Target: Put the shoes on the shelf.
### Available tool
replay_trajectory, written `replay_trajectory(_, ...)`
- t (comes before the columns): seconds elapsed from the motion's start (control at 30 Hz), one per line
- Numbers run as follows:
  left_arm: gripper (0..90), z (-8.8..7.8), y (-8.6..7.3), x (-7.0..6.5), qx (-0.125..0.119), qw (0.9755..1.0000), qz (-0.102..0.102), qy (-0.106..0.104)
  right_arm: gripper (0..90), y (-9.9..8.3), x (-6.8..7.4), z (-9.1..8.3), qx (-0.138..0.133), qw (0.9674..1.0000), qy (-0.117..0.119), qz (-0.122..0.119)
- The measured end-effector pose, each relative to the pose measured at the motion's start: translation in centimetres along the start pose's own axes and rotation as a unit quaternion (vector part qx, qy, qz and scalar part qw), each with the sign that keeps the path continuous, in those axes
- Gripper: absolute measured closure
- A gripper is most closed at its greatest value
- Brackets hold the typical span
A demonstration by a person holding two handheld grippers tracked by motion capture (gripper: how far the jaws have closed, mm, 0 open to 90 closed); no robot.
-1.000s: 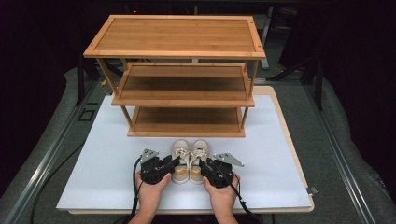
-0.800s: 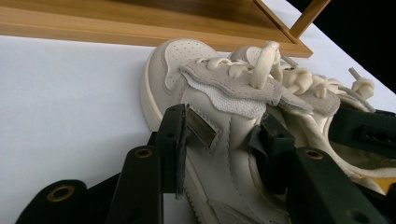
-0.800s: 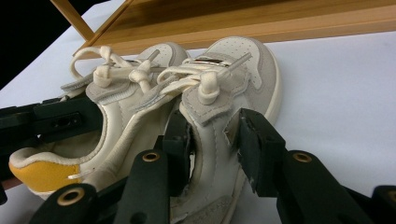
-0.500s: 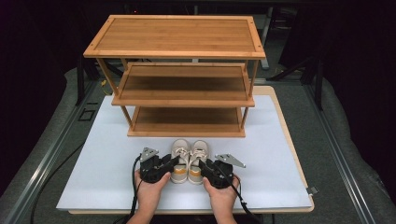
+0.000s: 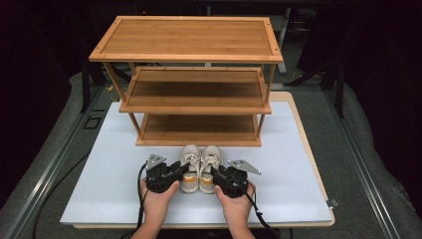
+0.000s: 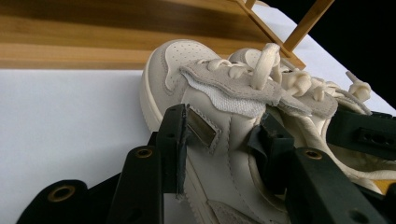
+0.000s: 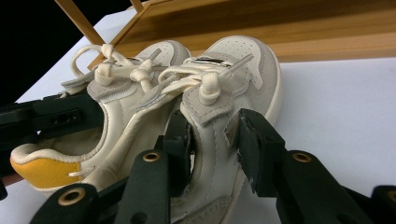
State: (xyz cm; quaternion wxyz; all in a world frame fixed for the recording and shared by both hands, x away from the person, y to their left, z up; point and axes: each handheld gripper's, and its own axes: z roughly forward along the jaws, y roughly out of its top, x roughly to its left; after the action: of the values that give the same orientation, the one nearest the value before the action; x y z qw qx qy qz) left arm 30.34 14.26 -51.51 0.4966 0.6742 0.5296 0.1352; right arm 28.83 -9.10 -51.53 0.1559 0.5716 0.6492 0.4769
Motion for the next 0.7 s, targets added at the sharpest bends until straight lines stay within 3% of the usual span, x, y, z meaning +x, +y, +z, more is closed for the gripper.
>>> replay_trajectory(0.7, 60.5, -1.1, 1.5, -0.2, -0.002, 1.0000, 0.000, -0.005, 65.2, 1.8, 1.1, -0.9, 0.002, 0.9999, 0.001, -0.013)
